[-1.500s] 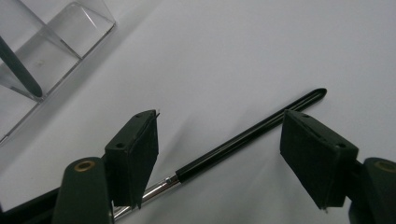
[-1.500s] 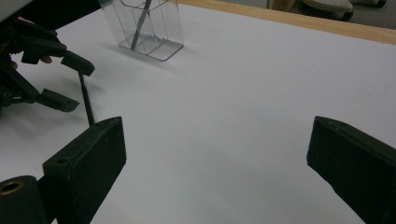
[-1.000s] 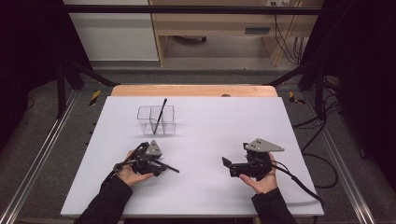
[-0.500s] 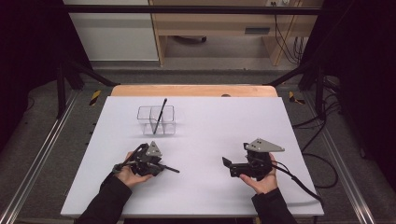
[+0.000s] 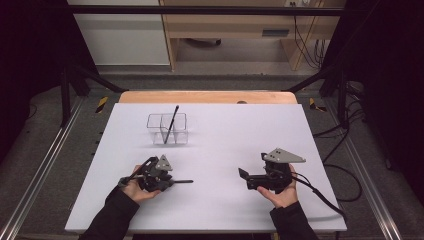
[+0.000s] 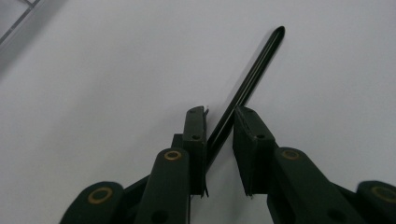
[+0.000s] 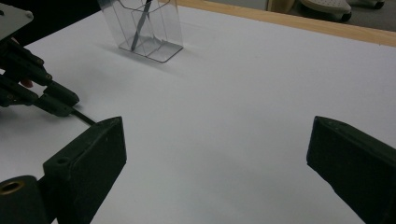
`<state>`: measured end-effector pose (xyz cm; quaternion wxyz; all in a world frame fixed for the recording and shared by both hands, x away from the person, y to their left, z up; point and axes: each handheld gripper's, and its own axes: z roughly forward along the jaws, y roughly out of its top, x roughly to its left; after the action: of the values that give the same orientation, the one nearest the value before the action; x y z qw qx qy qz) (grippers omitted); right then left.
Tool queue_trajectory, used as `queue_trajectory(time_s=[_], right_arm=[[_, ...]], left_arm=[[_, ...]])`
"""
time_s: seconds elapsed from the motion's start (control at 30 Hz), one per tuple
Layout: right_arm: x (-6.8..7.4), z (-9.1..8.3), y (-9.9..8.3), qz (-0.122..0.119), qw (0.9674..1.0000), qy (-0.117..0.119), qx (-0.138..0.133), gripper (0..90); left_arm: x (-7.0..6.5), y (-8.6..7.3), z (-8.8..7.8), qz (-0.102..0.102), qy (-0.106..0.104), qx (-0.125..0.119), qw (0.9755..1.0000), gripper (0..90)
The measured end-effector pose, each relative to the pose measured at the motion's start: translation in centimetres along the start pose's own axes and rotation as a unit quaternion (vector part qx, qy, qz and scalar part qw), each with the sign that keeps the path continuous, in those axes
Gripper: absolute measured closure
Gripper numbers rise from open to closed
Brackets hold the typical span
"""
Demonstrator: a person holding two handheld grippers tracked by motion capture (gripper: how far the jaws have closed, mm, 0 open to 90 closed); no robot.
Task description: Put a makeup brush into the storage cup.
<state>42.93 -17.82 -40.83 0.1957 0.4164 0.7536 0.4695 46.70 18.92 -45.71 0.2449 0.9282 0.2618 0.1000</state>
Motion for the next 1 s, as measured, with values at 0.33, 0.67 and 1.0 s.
queue_trajectory(time_s=[0.33,0.67,1.0], right_arm=[[-0.02,-0.04,0.01,0.0,1.0,0.001,-0.001,5.3],[-0.01,-0.04,0.02,0.0,1.0,0.001,-0.001,5.3],[-0.02,-0.09,0.04,0.0,1.0,0.002,-0.002,5.4]], left_arm=[[-0.41,-0.01,-0.32,-0.005,-0.012,0.008,0.9999,79.4],[-0.74,-0.01,-0.24,0.01,-0.019,0.014,0.9997,77.7],[-0.91,0.03,-0.29,-0.003,-0.026,0.02,0.9995,80.0]])
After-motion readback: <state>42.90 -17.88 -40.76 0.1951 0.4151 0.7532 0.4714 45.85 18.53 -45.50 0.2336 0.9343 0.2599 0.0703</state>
